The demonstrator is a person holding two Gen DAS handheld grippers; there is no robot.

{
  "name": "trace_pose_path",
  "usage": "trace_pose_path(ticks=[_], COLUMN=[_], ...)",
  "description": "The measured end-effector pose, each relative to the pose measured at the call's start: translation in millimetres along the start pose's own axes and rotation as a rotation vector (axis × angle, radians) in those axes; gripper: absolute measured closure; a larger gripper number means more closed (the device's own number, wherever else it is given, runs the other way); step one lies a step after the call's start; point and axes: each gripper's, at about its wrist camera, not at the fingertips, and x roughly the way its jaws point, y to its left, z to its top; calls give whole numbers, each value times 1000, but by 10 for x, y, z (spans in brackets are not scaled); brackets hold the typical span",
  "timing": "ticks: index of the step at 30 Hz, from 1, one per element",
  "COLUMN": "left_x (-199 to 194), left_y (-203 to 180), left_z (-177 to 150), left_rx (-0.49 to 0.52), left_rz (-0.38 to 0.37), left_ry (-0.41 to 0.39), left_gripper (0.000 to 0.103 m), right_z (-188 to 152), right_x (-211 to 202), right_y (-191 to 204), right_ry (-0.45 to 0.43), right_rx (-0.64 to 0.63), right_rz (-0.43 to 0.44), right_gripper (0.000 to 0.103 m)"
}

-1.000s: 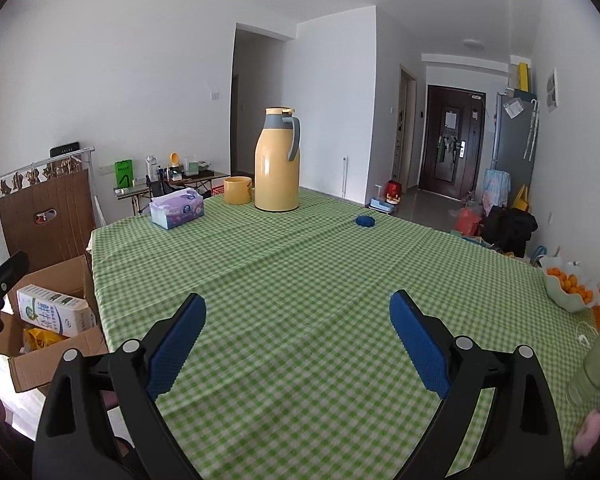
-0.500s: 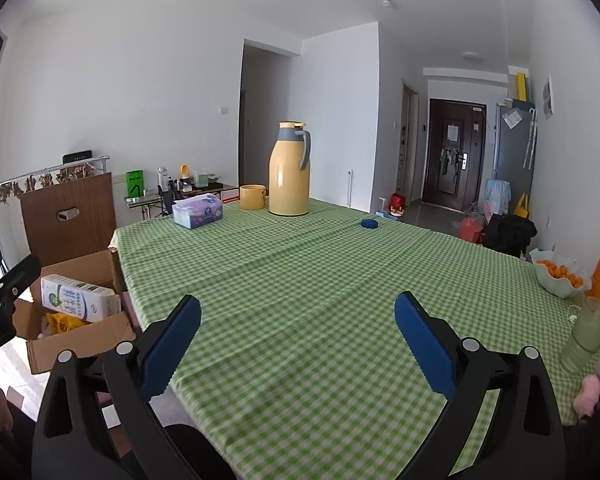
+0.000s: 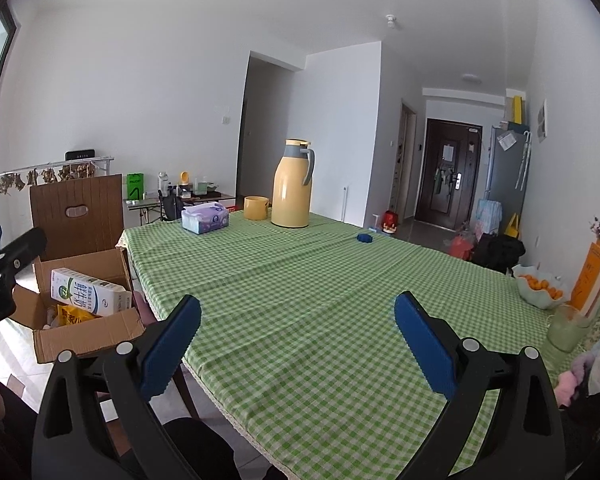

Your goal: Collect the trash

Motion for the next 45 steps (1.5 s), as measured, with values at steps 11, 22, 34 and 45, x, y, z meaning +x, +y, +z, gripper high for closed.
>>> trace_pose_path(ticks=[11, 22, 34, 45], left_x=[34, 58, 49, 51], left_y=[73, 86, 99, 102], left_z=[23, 33, 26, 45], left_rx=[-20, -20, -24, -30], left_rz=[23, 26, 32, 30], left_ry=[16, 21, 19, 20], left_gripper=[8, 8, 8, 8], right_z=[-14, -23, -17, -49], right_x=[-75, -72, -59, -67], right_y=[-60, -61, -46, -52], right_ry=[-22, -15, -11, -13], right_rx=[17, 20, 24, 34], right_rz=[5, 15, 10, 1], right_gripper=[9, 10, 10, 9])
